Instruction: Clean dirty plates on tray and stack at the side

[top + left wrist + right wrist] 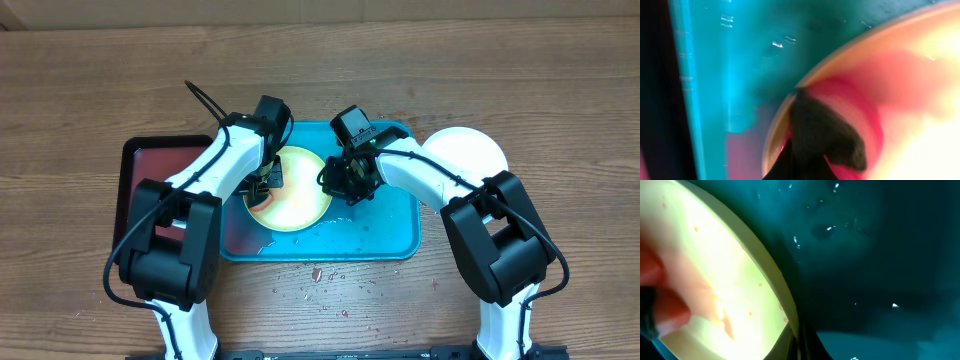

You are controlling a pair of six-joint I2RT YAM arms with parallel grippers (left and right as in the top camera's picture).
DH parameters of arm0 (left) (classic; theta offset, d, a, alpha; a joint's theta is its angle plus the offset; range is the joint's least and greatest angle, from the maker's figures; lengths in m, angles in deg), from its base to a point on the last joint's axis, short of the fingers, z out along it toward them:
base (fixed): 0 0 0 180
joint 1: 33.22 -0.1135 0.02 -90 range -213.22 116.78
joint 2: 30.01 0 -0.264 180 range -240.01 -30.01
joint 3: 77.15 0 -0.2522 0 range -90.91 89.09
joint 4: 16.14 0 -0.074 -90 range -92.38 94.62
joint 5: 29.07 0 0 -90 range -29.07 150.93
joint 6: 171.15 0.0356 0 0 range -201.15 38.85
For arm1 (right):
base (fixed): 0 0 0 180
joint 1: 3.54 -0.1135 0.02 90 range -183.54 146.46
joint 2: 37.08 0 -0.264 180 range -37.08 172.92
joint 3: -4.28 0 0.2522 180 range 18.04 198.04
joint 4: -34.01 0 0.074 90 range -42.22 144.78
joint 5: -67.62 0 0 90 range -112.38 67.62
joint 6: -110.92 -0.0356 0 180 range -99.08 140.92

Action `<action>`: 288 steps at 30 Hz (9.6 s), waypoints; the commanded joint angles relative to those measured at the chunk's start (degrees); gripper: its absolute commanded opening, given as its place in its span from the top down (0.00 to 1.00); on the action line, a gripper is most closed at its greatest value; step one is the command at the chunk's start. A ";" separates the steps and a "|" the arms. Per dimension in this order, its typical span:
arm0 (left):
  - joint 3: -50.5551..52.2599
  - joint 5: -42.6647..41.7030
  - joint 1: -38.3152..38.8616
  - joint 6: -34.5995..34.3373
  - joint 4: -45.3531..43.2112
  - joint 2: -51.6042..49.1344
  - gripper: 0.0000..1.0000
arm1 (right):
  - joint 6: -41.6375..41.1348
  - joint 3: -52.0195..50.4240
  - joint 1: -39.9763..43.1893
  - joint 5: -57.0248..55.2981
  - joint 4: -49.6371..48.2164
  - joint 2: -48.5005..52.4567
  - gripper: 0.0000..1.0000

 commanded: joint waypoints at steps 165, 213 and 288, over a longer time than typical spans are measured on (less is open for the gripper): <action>-43.63 -11.54 -1.60 12.28 25.38 -5.70 0.96 | 9.94 -7.67 3.78 -11.98 1.57 -20.06 0.96; -34.18 -11.96 -1.60 12.04 21.99 -5.73 0.96 | 8.70 -7.67 -29.42 -108.13 15.41 -30.25 0.96; -22.18 5.99 -11.98 -0.07 30.80 15.28 0.96 | 15.19 -10.69 44.06 -10.19 19.50 -16.57 0.43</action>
